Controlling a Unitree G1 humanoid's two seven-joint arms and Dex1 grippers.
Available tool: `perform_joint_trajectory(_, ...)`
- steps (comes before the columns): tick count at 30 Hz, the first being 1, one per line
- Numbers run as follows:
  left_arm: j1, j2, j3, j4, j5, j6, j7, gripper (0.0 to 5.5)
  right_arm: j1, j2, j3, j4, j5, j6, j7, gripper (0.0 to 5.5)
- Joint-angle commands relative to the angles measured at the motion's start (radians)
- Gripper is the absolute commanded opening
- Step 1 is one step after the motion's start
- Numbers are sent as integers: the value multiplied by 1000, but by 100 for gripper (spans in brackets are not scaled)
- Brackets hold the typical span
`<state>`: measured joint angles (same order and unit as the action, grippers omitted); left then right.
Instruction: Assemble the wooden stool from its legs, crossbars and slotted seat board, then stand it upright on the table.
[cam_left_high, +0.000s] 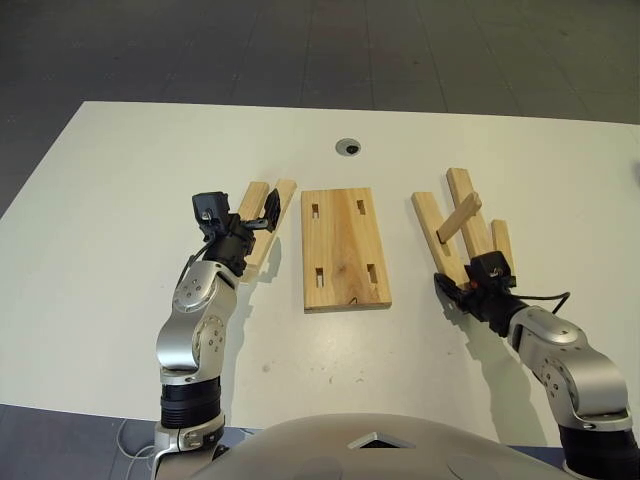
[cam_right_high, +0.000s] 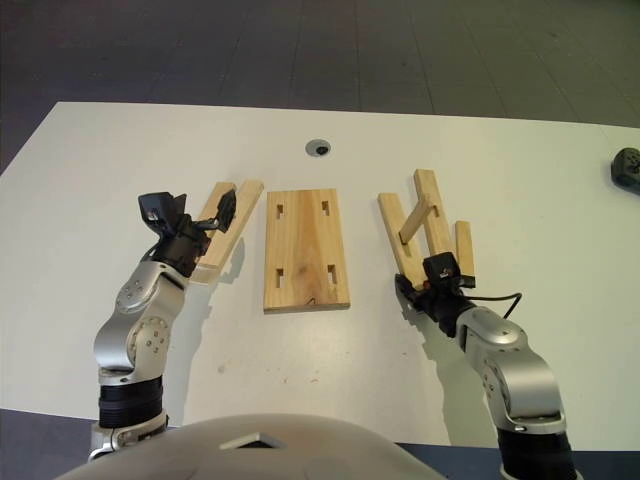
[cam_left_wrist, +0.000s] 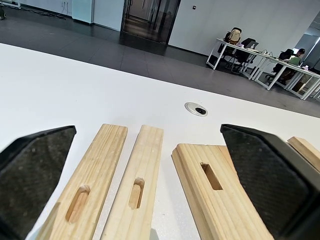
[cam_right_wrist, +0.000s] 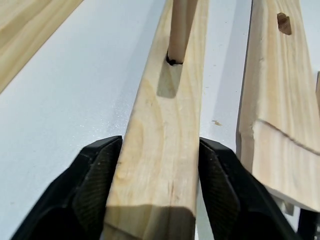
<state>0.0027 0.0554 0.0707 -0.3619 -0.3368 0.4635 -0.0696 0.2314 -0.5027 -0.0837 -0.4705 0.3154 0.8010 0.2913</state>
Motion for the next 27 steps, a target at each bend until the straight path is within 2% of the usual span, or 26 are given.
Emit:
perform_joint_trajectory(1, -23, 4, 9, 2, -1, 21, 5, 540, -26, 13, 28, 13, -42, -17, -19, 207)
perform_joint_trajectory(5, -65, 8, 17, -5, -27, 52, -1, 540, -85, 15, 45, 27, -107, -127, -27, 207)
perform_joint_trajectory(8, -137, -1, 69, -16, -118, 116, -1, 540, -139, 27, 24, 54, -134, -273, -18, 207)
perform_joint_trajectory(12, -280, -32, 187, -20, -451, 302, 10, 540, -228, 88, -16, 75, -58, -447, 40, 207)
perform_joint_trajectory(16, -386, -67, 292, 30, -843, 400, 130, 540, -254, 128, -9, 23, 69, -459, 125, 207)
perform_joint_trajectory(20, -408, -96, 284, 42, -1016, 401, 259, 540, -230, 150, 17, -30, 100, -451, 137, 207)
perform_joint_trajectory(27, -405, -91, 207, 43, -1105, 386, 363, 540, -189, 130, 118, -104, 94, -421, 179, 207)
